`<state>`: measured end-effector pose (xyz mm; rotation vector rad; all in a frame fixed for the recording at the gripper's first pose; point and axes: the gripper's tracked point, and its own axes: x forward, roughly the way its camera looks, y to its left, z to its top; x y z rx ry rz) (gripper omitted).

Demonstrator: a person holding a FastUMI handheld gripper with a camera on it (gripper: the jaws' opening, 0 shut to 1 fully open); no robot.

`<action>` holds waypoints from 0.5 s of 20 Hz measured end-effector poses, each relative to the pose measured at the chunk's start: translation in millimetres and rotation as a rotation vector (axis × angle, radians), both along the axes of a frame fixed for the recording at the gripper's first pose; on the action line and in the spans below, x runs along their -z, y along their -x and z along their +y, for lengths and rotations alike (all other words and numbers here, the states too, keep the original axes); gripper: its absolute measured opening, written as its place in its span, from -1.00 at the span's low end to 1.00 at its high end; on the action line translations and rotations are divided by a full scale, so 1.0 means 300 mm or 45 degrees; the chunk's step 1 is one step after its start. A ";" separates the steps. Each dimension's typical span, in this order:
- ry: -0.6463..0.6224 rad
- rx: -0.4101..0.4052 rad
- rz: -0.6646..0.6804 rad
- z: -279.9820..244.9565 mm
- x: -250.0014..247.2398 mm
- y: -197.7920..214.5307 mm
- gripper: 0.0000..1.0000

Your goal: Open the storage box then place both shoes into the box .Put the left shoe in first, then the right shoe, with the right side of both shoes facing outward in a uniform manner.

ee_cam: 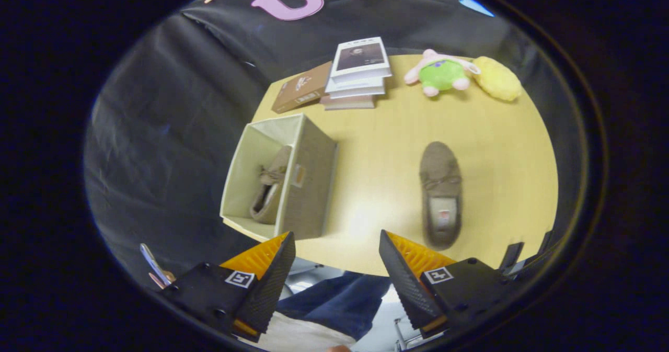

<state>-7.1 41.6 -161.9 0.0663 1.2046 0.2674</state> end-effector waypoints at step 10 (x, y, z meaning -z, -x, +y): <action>0.255 0.053 0.052 -0.463 0.209 -0.058 1.00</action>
